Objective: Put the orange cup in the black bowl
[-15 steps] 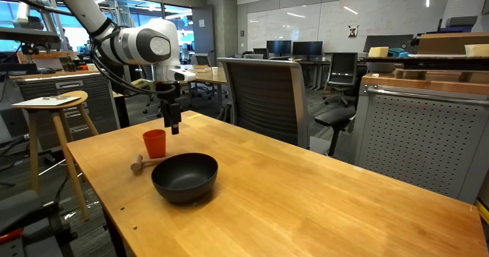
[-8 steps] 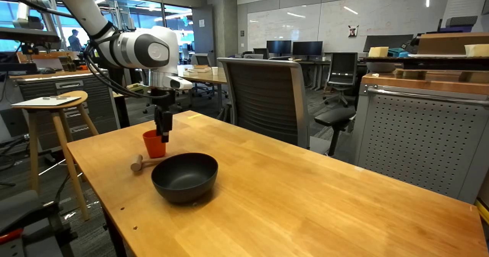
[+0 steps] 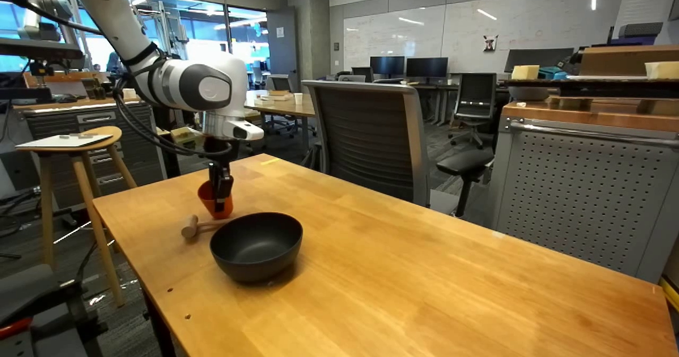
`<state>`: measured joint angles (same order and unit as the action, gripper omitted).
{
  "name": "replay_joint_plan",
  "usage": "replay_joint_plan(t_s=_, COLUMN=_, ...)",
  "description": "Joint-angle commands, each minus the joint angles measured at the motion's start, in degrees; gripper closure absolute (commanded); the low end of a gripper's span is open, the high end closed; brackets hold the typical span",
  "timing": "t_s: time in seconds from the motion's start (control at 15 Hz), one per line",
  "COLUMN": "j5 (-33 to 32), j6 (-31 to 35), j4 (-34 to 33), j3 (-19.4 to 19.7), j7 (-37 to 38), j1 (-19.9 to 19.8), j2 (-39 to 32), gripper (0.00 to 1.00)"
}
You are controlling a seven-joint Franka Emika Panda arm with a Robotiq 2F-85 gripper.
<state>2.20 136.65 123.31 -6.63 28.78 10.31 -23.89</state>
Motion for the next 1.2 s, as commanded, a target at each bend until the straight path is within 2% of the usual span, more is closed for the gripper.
replay_joint_plan(t_s=0.0, j5=8.96, j6=0.43, j4=2.39, j3=-2.73, j7=-8.87, j1=-1.90, j2=2.01, gripper=0.97)
replay_joint_plan(t_s=0.13, j5=12.46, j6=-0.29, j4=3.99, j3=-3.44, j7=-13.26, j1=-2.57, j2=4.86, gripper=0.99)
replay_joint_plan(t_s=0.27, j5=10.36, j6=-0.21, j4=7.13, j3=-1.06, j7=-14.08, j1=-2.62, j2=10.46, gripper=0.97)
replay_joint_plan(t_s=0.4, j5=3.00, j6=0.51, j4=8.77, j3=3.40, j7=-9.78, j1=-1.86, j2=14.74, gripper=0.97)
replay_joint_plan(t_s=0.53, j5=-5.29, j6=-0.96, j4=9.36, j3=7.34, j7=-5.87, j1=-2.71, j2=18.37, gripper=0.97)
replay_joint_plan(t_s=0.73, j5=-16.41, j6=-1.88, j4=10.61, j3=12.07, j7=-0.87, j1=-6.75, j2=23.52, gripper=0.97)
replay_joint_plan(t_s=0.87, j5=-21.13, j6=-3.30, j4=10.40, j3=13.45, j7=3.02, j1=-9.58, j2=23.77, gripper=0.97)
replay_joint_plan(t_s=1.0, j5=-17.55, j6=-6.22, j4=10.51, j3=13.50, j7=0.02, j1=-11.84, j2=22.82, gripper=0.97)
replay_joint_plan(t_s=1.13, j5=-9.96, j6=-8.44, j4=11.45, j3=12.94, j7=-5.45, j1=-12.99, j2=21.43, gripper=0.97)
